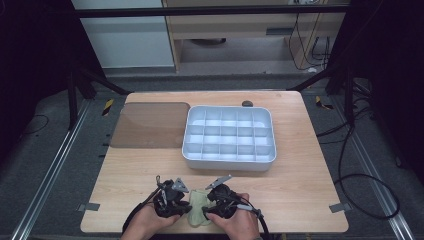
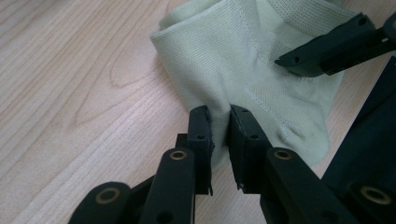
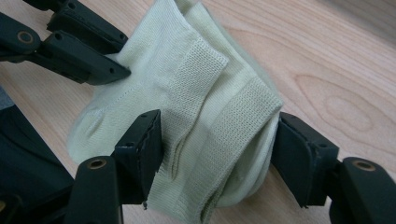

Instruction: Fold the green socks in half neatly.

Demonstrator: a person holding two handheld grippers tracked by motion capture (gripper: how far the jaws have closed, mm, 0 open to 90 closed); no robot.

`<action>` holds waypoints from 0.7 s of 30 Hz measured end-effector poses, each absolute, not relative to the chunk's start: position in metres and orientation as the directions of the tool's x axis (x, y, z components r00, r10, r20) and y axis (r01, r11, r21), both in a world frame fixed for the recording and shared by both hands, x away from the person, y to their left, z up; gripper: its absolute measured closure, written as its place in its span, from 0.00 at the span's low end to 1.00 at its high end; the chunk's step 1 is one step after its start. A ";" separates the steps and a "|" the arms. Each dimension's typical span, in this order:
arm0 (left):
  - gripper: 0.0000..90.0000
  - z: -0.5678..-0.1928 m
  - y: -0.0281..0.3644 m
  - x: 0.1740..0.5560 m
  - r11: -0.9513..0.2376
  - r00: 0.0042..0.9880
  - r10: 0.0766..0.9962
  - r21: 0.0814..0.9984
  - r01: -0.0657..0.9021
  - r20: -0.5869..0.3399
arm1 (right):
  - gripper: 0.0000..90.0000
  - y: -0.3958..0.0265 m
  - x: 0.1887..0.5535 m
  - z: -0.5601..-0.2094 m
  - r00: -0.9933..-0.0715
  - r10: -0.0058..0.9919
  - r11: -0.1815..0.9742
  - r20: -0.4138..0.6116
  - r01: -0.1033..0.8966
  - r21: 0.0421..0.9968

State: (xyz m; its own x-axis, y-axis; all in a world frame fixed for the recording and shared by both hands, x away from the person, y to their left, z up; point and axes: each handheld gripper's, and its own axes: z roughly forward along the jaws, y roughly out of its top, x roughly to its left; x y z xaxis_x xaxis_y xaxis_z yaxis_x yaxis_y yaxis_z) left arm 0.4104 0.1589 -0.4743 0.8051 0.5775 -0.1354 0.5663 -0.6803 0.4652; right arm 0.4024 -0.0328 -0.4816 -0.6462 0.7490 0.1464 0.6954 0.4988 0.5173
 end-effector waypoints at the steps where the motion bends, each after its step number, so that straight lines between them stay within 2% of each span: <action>1: 0.90 -0.474 0.159 0.410 -0.680 0.805 0.578 0.466 0.567 -0.136 | 0.40 -0.033 0.402 -0.481 -0.647 0.748 0.499 0.148 0.695 0.517; 11: 0.94 -0.474 0.159 0.410 -0.679 0.806 0.578 0.471 0.564 -0.131 | 0.36 -0.042 0.395 -0.475 -0.633 0.755 0.463 0.172 0.700 0.543; 17: 0.97 -0.473 0.160 0.409 -0.683 0.806 0.580 0.470 0.559 -0.116 | 0.31 -0.041 0.392 -0.482 -0.610 0.771 0.447 0.182 0.722 0.528; 21: 0.97 -0.473 0.160 0.409 -0.680 0.805 0.582 0.472 0.561 -0.119 | 0.34 -0.040 0.395 -0.483 -0.611 0.770 0.449 0.185 0.724 0.524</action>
State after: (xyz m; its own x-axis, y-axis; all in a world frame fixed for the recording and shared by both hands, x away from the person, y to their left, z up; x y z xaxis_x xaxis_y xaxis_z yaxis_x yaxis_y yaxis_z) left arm 0.4093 0.1602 -0.4732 0.8046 0.5818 -0.1187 0.5613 -0.6800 0.4717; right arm 0.3952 -0.0396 -0.4834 -0.6111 0.7697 0.1849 0.7240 0.4491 0.5236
